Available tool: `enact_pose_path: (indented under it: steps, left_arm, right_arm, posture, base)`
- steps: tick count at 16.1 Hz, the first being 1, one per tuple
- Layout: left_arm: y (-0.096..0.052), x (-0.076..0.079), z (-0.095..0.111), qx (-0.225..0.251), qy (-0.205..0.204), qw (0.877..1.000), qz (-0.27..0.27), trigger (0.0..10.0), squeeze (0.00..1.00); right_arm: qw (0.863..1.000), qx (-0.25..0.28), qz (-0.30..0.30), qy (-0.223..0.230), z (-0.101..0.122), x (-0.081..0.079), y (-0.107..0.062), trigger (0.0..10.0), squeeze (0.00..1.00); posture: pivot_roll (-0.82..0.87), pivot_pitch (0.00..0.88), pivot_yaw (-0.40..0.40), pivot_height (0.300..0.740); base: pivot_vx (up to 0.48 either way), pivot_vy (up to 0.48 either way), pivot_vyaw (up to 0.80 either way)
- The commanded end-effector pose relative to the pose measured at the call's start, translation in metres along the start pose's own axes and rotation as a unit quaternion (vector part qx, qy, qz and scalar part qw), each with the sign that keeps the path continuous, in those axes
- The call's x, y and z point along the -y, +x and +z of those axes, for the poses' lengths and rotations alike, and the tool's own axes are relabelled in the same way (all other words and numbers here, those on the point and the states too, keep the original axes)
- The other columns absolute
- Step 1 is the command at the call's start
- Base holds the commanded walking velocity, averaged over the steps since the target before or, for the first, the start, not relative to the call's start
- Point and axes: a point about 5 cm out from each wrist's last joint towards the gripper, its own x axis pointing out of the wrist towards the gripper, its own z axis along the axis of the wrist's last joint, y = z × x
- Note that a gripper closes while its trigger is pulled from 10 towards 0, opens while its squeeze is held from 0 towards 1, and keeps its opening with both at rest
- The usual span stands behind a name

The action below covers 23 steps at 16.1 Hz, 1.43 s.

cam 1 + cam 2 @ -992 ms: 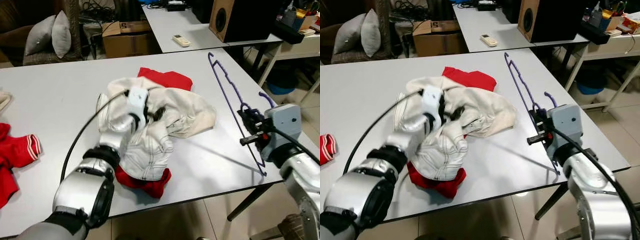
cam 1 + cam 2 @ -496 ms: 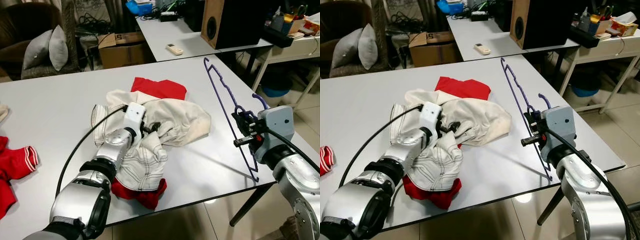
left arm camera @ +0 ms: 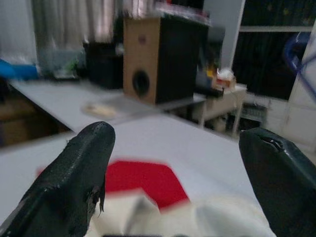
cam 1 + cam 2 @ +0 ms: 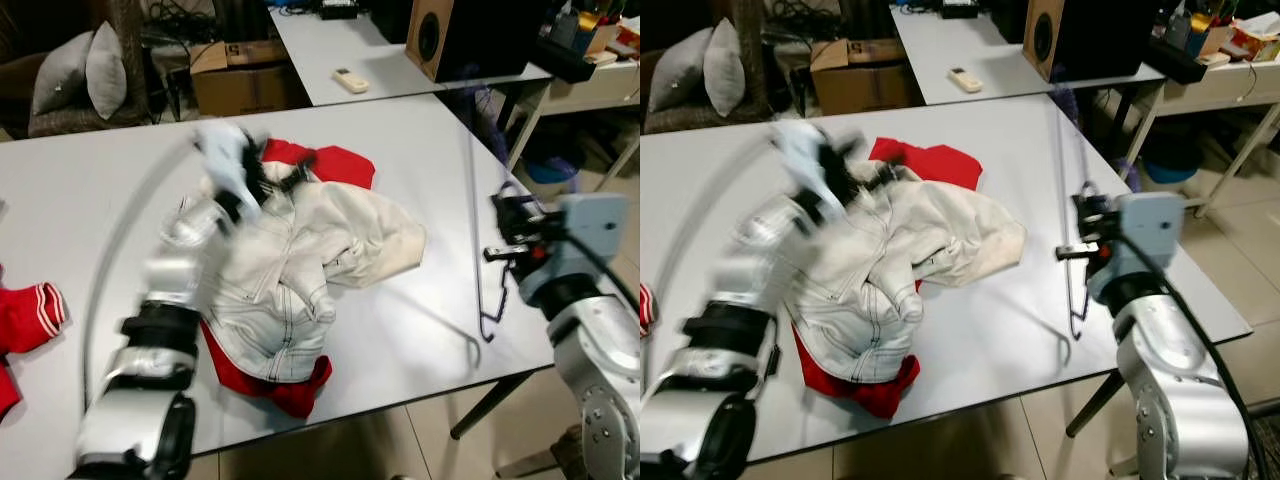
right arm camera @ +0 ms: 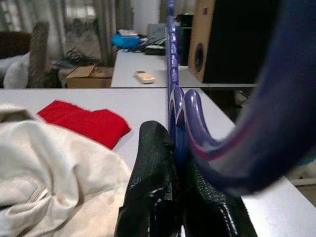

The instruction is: Hang hanger

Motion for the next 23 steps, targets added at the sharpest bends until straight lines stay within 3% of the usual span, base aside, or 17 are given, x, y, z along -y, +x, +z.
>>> enact_pose_path:
  steps: [1,5,8,13,23]
  left_arm:
    - [-0.012,-0.001,0.016,0.013,0.005,1.000,0.014,10.0,0.00]
    - [-0.045,0.007,0.038,0.017,-0.008,0.998,0.060,10.0,0.00]
    - [-0.057,0.023,0.022,-0.042,0.024,0.997,0.058,10.0,0.00]
    - [-0.058,0.037,0.022,-0.067,0.022,0.996,0.047,10.0,0.00]
    - [-0.061,0.045,0.017,-0.092,0.033,0.994,0.042,10.0,0.00]
  right_arm:
    - [1.000,0.024,0.001,0.017,0.010,-0.007,-0.001,10.0,0.00]
    - [0.997,0.060,0.005,0.051,0.024,-0.018,-0.003,10.0,0.00]
    - [0.995,0.057,0.026,0.077,0.022,-0.035,-0.008,10.0,0.00]
    - [0.996,0.039,0.032,0.079,0.013,-0.042,-0.009,10.0,0.00]
    - [0.997,0.015,0.022,0.076,0.002,-0.043,-0.014,10.0,0.00]
  posture:
    - [-0.08,0.000,0.043,0.740]
    - [-0.07,0.000,0.058,0.740]
    - [-0.05,0.005,0.046,0.740]
    - [-0.03,0.020,0.059,0.740]
    - [-0.03,0.050,0.049,0.740]
  base:
    - [0.000,0.000,0.00]
    - [0.000,0.302,0.00]
    - [0.000,0.466,0.00]
    - [0.000,0.437,0.00]
    - [0.000,0.441,0.00]
